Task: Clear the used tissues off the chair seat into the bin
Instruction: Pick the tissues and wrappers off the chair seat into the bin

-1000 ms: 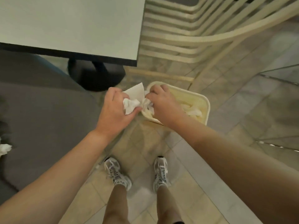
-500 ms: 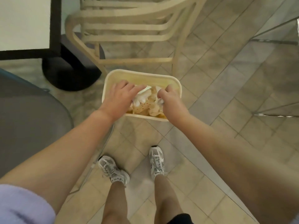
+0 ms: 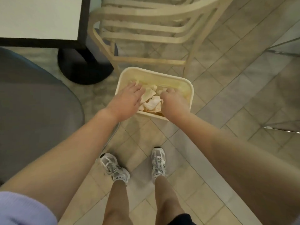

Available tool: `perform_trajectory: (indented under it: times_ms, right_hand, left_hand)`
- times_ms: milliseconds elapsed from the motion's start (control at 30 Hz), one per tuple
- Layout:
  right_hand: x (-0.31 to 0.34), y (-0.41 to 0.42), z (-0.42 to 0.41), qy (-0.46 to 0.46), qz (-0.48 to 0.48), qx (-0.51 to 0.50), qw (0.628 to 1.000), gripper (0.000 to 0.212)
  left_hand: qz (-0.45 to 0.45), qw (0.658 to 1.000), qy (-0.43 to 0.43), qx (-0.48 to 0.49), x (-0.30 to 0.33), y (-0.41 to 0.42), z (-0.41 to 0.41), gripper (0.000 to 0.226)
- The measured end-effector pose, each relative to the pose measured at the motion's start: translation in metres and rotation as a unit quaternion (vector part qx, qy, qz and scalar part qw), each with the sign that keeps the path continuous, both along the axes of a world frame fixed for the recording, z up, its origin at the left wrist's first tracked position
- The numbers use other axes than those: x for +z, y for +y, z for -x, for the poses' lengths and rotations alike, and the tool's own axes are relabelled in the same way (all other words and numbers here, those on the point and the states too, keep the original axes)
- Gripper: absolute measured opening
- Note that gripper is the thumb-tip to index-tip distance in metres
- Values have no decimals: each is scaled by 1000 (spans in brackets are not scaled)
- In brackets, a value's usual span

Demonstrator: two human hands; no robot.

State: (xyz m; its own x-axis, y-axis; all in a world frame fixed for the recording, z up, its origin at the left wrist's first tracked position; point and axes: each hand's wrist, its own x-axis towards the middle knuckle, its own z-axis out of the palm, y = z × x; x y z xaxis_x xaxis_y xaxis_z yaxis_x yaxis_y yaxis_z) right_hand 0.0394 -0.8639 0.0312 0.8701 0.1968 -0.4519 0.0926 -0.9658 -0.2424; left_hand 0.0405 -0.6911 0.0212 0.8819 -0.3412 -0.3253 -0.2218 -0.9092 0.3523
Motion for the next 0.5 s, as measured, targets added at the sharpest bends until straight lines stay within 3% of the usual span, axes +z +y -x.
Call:
perform_trajectory:
  times_ms: [100, 500]
  right_hand:
    - [19, 17, 0, -27, -7, 44, 999, 38]
    - [45, 171, 20, -44, -71, 214, 973, 28]
  left_hand:
    - [-4, 997, -66, 33, 12, 16, 18, 44]
    - [-16, 972, -115, 204, 34, 154, 92, 34]
